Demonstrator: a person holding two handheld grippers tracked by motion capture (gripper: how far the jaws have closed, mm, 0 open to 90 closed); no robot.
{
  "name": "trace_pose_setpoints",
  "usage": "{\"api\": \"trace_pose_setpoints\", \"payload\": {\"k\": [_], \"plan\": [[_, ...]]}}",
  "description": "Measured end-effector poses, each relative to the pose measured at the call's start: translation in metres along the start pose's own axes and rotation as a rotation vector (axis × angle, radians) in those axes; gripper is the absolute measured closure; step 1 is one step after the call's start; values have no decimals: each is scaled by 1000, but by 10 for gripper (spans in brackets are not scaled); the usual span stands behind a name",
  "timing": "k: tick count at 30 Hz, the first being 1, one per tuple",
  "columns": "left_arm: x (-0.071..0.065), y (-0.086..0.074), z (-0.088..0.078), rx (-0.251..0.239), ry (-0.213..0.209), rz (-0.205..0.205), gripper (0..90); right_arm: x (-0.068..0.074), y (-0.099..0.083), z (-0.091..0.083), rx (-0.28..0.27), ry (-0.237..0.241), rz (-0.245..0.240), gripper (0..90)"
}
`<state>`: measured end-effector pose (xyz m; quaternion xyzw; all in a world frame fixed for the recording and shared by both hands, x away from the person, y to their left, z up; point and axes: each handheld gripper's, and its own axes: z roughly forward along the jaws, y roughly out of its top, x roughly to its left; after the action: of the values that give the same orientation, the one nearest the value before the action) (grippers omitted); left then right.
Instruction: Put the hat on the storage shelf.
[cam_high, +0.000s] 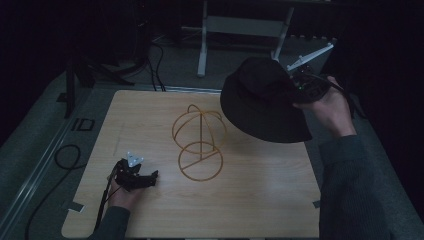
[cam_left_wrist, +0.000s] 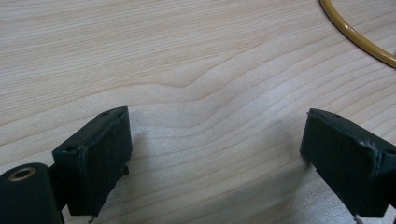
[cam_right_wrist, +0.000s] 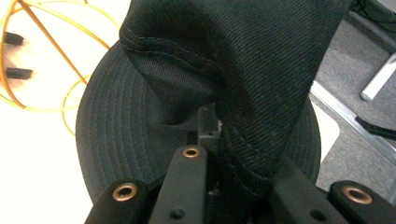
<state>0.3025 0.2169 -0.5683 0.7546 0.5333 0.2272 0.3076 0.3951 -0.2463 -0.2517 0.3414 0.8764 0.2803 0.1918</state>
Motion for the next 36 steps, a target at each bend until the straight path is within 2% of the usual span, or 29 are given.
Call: {"api": "trace_pose_setpoints", "payload": {"k": [10,14,20,23,27,29,31,32,36], "plan": [[0,0,0,-1,0,0,94,5,5,-10,-48,32,-16,881],[0,0,0,-1,0,-1,94,10,8,-17,-82,67,-31,881],[0,0,0,3,-1,1,94,25,18,-27,-132,119,-79,881],[0,0,0,5,-1,3,94,34,23,-29,-160,166,-110,881],[0,0,0,6,-1,5,94,50,29,-21,-172,237,-155,880],[0,0,0,6,-1,3,94,60,33,-13,-163,259,-183,880],[0,0,0,4,-2,-1,94,64,34,-10,-157,266,-192,879],[0,0,0,4,-2,-1,94,75,39,3,-135,291,-219,879],[0,0,0,2,-1,-3,94,89,44,26,-93,328,-241,875]]}}
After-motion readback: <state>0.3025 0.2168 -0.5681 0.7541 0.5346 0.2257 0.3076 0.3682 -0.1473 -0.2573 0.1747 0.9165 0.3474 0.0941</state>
